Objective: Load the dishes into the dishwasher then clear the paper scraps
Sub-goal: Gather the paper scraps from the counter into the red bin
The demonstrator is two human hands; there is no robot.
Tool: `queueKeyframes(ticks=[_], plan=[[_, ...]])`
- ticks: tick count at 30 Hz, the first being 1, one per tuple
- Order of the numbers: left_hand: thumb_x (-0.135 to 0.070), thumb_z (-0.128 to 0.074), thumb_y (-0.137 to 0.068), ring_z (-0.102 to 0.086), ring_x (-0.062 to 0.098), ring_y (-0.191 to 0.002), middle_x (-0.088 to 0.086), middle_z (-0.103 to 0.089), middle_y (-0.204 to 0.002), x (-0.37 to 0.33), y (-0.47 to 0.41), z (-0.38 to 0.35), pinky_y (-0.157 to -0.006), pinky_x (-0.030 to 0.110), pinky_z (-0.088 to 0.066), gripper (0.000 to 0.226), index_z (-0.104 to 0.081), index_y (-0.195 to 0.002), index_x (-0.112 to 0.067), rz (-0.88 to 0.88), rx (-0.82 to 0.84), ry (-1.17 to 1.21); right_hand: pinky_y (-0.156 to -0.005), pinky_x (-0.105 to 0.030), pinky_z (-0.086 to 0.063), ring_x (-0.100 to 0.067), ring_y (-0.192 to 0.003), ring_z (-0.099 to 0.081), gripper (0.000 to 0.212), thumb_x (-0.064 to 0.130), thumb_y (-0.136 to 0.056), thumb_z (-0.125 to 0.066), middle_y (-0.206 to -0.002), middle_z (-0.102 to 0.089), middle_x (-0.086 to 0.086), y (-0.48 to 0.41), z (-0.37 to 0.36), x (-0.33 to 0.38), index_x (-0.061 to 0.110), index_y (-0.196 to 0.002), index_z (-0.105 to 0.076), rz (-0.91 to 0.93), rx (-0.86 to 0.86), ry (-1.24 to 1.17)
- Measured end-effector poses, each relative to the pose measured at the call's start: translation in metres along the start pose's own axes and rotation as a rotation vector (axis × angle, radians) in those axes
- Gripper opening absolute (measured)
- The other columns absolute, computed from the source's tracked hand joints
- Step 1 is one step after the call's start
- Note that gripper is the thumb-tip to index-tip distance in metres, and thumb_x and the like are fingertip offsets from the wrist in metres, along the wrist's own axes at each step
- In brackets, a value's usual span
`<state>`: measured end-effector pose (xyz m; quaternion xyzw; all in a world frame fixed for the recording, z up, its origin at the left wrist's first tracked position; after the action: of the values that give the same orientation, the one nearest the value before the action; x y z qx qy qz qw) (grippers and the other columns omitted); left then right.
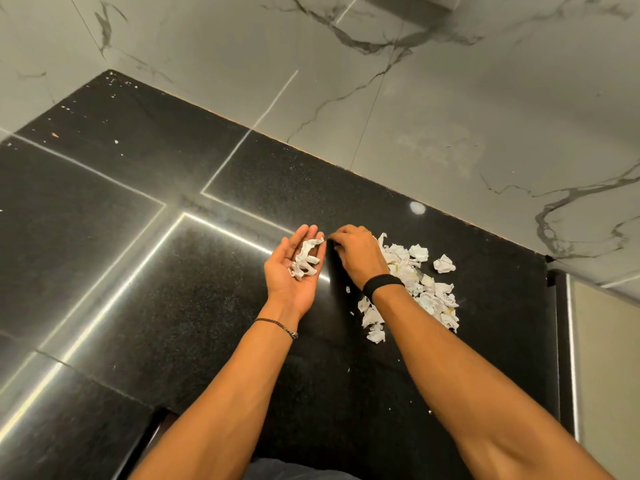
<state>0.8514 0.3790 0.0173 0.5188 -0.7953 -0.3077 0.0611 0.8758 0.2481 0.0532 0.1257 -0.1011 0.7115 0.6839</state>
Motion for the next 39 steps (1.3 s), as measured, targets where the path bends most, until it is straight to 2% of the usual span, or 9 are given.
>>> queueKeyframes(ticks=[3,6,10,16,19,25,30,33,39], plan=[[-0.026,-0.04,-0.109,-0.066,0.034,-0.121,0.02,-0.067,-0.131,-0.005,-0.003,0.003,-0.107,0.043,-0.05,0.042,-0.064,-0.128,0.002,-0.016,-0.011,-0.011,-0.085,-0.034,-0.046,-0.028,-0.097,-0.062,0.021,0.004,-0.095,-0.057,-0.102,-0.069,-0.009,0.007,0.0,0.002,0.009,-0.104,-0.075,-0.005,-0.081,-0.039],[-0.027,-0.04,-0.109,-0.065,0.033,-0.123,0.02,-0.066,-0.132,-0.001,-0.007,0.002,-0.107,0.042,-0.05,0.042,-0.064,-0.129,0.002,-0.02,-0.026,-0.019,-0.086,-0.022,-0.049,-0.012,-0.095,-0.065,0.015,0.009,-0.092,-0.067,-0.099,-0.072,0.001,0.032,0.022,0.009,0.014,-0.103,-0.076,-0.139,-0.304,-0.433],[-0.029,-0.039,-0.108,-0.064,0.032,-0.125,0.019,-0.066,-0.133,0.011,-0.011,-0.004,-0.11,0.044,-0.048,0.043,-0.065,-0.128,-0.001,0.003,-0.017,-0.071,-0.089,-0.024,-0.055,-0.007,-0.1,-0.069,0.018,0.015,-0.093,-0.073,-0.105,-0.075,0.006,0.052,0.039,0.036,0.015,-0.111,-0.077,-0.095,-0.284,-0.812],[-0.026,-0.042,-0.108,-0.065,0.035,-0.122,0.021,-0.066,-0.133,0.014,-0.011,-0.01,-0.11,0.044,-0.048,0.041,-0.066,-0.125,0.002,0.033,0.004,-0.007,-0.098,-0.035,-0.055,-0.011,-0.104,-0.066,0.029,0.006,-0.094,-0.065,-0.116,-0.072,-0.001,0.041,0.039,-0.017,0.014,-0.121,-0.07,-0.28,-0.249,-0.474],[-0.026,-0.042,-0.107,-0.065,0.035,-0.123,0.021,-0.066,-0.133,0.011,-0.012,-0.006,-0.11,0.044,-0.048,0.04,-0.067,-0.121,0.002,0.036,-0.002,-0.006,-0.096,-0.039,-0.051,-0.026,-0.11,-0.064,0.03,0.006,-0.096,-0.059,-0.117,-0.068,-0.009,0.024,0.017,-0.019,0.013,-0.123,-0.068,-0.18,-0.012,-0.115],[-0.027,-0.042,-0.108,-0.065,0.034,-0.122,0.02,-0.067,-0.132,0.005,-0.01,-0.003,-0.107,0.043,-0.05,0.041,-0.066,-0.124,0.002,0.025,-0.004,-0.021,-0.086,-0.039,-0.048,-0.03,-0.102,-0.059,0.021,0.006,-0.097,-0.053,-0.109,-0.066,-0.011,0.03,0.004,-0.01,0.008,-0.109,-0.071,-0.004,-0.004,0.083],[-0.027,-0.041,-0.108,-0.064,0.033,-0.123,0.02,-0.066,-0.134,0.013,-0.012,-0.003,-0.109,0.042,-0.049,0.041,-0.066,-0.124,0.001,0.007,-0.036,-0.065,-0.079,-0.029,-0.053,-0.013,-0.086,-0.064,0.009,0.013,-0.091,-0.068,-0.091,-0.07,0.002,0.055,0.03,0.002,0.013,-0.097,-0.074,-0.099,-0.318,-0.34],[-0.028,-0.042,-0.107,-0.064,0.034,-0.125,0.02,-0.065,-0.135,0.024,-0.014,-0.007,-0.112,0.046,-0.046,0.043,-0.064,-0.131,0.0,0.028,-0.029,-0.105,-0.084,-0.024,-0.055,-0.007,-0.092,-0.068,0.012,0.019,-0.092,-0.072,-0.098,-0.074,0.008,0.066,0.042,0.023,0.016,-0.104,-0.076,-0.059,-0.326,-0.616],[-0.026,-0.039,-0.108,-0.065,0.033,-0.123,0.019,-0.066,-0.134,0.033,-0.01,-0.022,-0.11,0.042,-0.048,0.04,-0.066,-0.126,-0.001,0.073,0.005,-0.046,-0.087,-0.028,-0.054,-0.007,-0.096,-0.065,0.013,0.02,-0.097,-0.065,-0.102,-0.073,0.006,0.051,0.06,-0.014,0.018,-0.107,-0.074,-0.191,-0.397,-0.496]])
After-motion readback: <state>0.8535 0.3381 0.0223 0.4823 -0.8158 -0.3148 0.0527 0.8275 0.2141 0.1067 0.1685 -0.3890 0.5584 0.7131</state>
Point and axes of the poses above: each hand's wrist, its own y-axis away from the middle knuckle, its own z-axis out of the back of the hand, x = y × z, the point moved 6 cm from there along -y, towards the middle knuckle
